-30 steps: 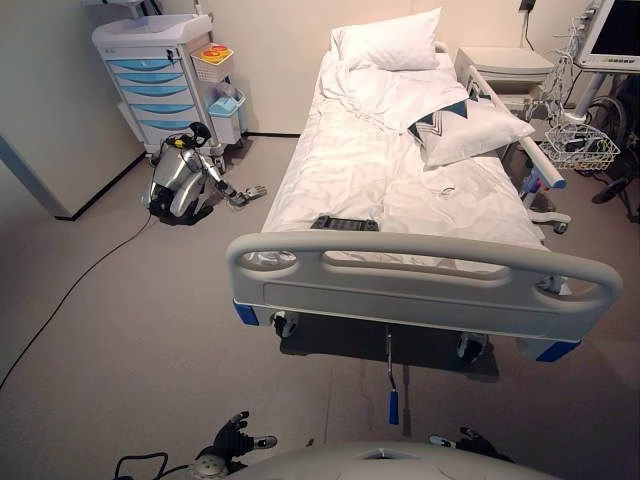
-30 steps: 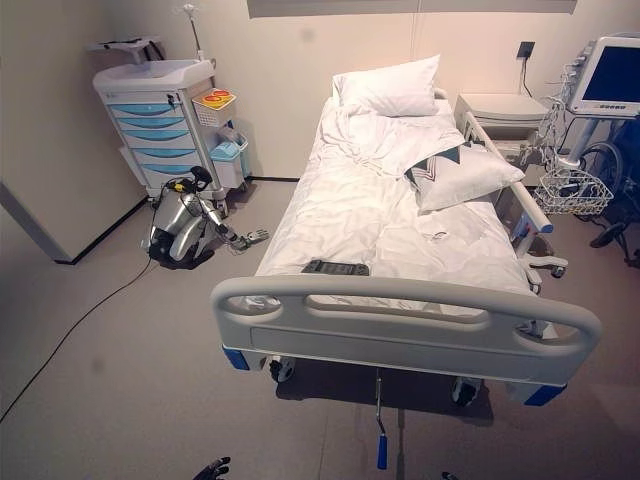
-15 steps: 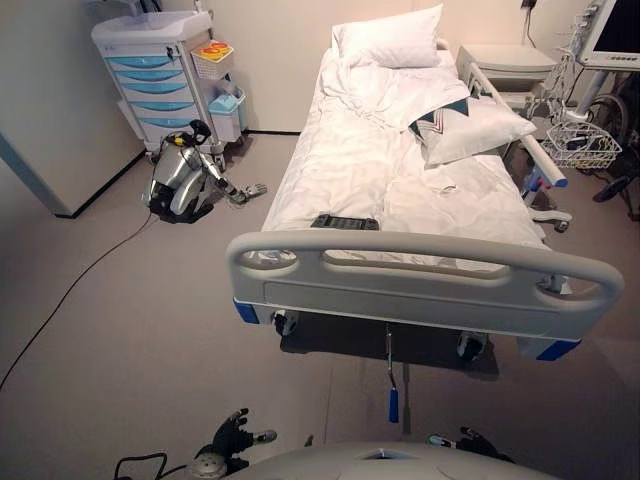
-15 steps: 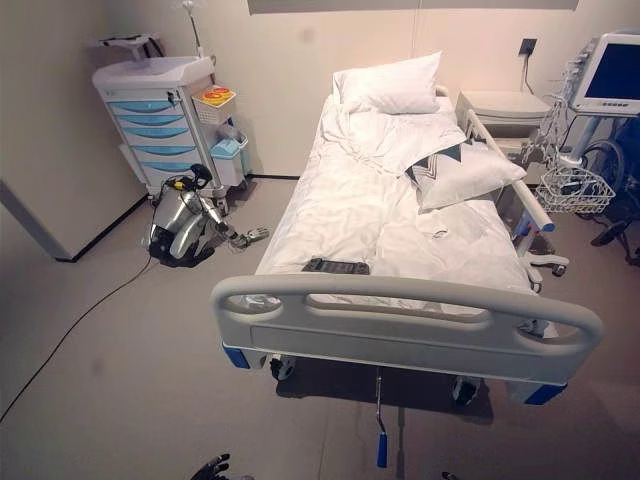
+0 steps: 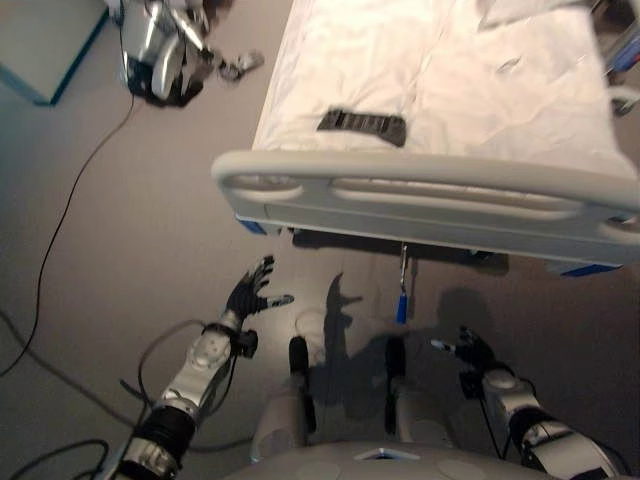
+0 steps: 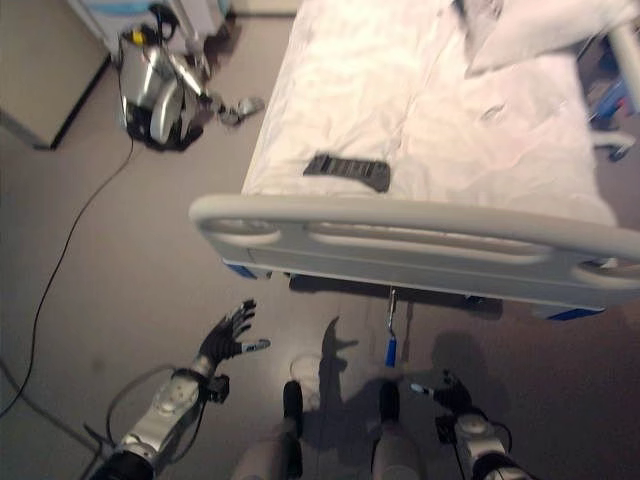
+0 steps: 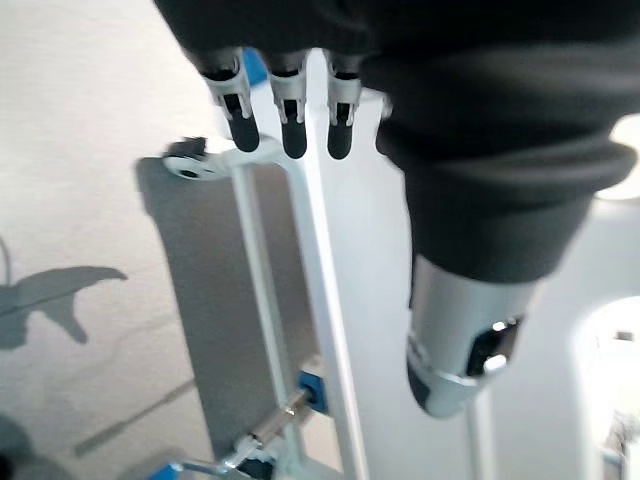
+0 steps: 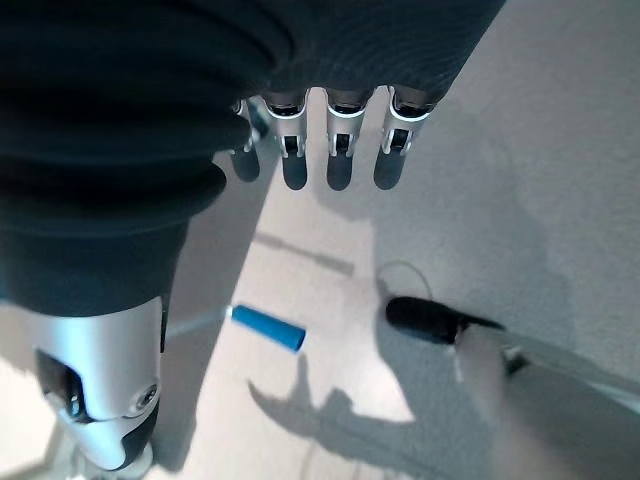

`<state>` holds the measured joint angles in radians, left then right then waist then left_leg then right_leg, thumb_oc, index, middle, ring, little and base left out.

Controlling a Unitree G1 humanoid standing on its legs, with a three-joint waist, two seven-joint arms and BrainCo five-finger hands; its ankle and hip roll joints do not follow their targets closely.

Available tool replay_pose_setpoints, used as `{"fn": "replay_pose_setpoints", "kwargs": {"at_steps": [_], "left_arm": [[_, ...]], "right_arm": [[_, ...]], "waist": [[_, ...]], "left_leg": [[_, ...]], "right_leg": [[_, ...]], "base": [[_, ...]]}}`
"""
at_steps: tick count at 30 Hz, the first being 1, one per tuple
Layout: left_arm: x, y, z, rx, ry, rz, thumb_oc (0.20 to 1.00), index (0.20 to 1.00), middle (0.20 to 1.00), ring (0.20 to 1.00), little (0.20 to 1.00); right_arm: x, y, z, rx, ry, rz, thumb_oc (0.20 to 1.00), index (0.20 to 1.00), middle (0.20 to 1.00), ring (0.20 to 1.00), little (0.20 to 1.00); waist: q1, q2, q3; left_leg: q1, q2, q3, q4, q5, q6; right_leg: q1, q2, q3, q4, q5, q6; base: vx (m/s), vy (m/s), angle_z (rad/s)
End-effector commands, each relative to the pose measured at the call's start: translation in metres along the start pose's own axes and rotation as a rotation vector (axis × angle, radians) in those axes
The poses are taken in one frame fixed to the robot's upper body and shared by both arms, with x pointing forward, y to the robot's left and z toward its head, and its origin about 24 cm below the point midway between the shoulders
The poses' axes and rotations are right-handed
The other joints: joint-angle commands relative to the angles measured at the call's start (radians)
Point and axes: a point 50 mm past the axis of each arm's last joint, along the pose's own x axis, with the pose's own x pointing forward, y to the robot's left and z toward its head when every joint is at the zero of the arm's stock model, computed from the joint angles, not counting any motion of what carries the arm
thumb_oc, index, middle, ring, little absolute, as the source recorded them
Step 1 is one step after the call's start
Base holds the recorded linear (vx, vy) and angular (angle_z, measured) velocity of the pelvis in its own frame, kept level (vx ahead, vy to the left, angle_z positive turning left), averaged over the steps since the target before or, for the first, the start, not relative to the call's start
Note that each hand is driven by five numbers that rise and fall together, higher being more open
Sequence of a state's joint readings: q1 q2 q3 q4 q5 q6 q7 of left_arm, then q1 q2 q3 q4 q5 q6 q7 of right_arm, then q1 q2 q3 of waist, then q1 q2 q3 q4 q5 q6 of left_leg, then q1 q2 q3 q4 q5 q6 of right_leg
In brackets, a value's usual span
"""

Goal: Raise the hospital bed

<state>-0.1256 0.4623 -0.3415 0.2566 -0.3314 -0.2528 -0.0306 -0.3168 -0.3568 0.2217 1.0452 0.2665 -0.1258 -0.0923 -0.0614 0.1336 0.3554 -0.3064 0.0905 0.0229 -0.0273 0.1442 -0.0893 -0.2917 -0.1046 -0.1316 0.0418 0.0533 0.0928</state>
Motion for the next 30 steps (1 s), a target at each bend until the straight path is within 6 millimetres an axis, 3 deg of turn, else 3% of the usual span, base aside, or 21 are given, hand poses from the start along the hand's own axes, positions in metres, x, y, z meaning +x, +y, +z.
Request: {"fn": "replay_pose_setpoints", "kwargs": {"at_steps": [1, 3, 10, 14, 19, 30], "left_arm": [[0.017, -0.006, 0.046, -0.007, -0.212, -0.047, 1.0, 1.0, 1.0, 1.0, 1.0], [0.022, -0.01, 0.07, 0.003, -0.308, -0.067, 1.0, 1.0, 1.0, 1.0, 1.0], [0.021, -0.021, 0.149, 0.054, -0.629, -0.147, 1.0, 1.0, 1.0, 1.0, 1.0], [0.013, -0.02, 0.179, 0.038, -0.762, -0.161, 1.0, 1.0, 1.0, 1.0, 1.0], [0.002, -0.019, 0.207, 0.035, -0.885, -0.154, 1.0, 1.0, 1.0, 1.0, 1.0], [-0.005, -0.034, 0.231, -0.003, -0.998, -0.199, 1.0, 1.0, 1.0, 1.0, 1.0]], "right_arm": [[0.005, 0.016, 0.045, 0.032, -0.173, 0.027, 1.0, 1.0, 1.0, 1.0, 1.0], [0.007, 0.016, 0.069, 0.068, -0.252, 0.014, 1.0, 1.0, 1.0, 1.0, 1.0], [0.012, 0.013, 0.115, 0.163, -0.359, -0.021, 1.0, 1.0, 1.0, 1.0, 1.0], [0.012, 0.017, 0.136, 0.192, -0.406, -0.012, 1.0, 1.0, 1.0, 1.0, 1.0], [0.013, 0.024, 0.148, 0.255, -0.415, -0.006, 1.0, 1.0, 1.0, 1.0, 1.0], [0.018, -0.003, 0.172, 0.365, -0.412, -0.082, 1.0, 1.0, 1.0, 1.0, 1.0]], "waist": [[-0.008, -0.065, 0.033], [-0.013, -0.063, 0.064], [-0.02, -0.047, 0.136], [-0.023, -0.045, 0.165], [-0.018, -0.05, 0.165], [-0.004, -0.021, 0.165]], "left_leg": [[-0.031, -0.036, 0.012, 0.11, -0.069, 0.015], [-0.081, -0.036, 0.012, 0.136, -0.07, 0.014], [-0.223, -0.041, 0.008, 0.223, -0.081, 0.016], [-0.315, -0.046, 0.003, 0.28, -0.098, 0.019], [-0.425, -0.051, 0.009, 0.32, -0.099, 0.02], [-0.576, -0.067, 0.015, 0.363, -0.117, 0.029]], "right_leg": [[-0.095, -0.019, 0.007, 0.093, -0.012, 0.044], [-0.149, -0.019, 0.016, 0.119, -0.008, 0.042], [-0.296, -0.027, 0.026, 0.208, -0.011, 0.04], [-0.384, -0.029, 0.036, 0.257, -0.018, 0.036], [-0.488, -0.034, 0.05, 0.285, -0.007, 0.034], [-0.64, -0.043, 0.064, 0.325, -0.008, 0.034]], "base": [[-0.13, -0.023, -0.13], [-0.1, -0.007, -0.08], [-0.07, 0.005, 0.02], [-0.05, 0.005, 0.04], [-0.03, 0.008, 0.02], [0.0, 0.027, -0.01]]}}
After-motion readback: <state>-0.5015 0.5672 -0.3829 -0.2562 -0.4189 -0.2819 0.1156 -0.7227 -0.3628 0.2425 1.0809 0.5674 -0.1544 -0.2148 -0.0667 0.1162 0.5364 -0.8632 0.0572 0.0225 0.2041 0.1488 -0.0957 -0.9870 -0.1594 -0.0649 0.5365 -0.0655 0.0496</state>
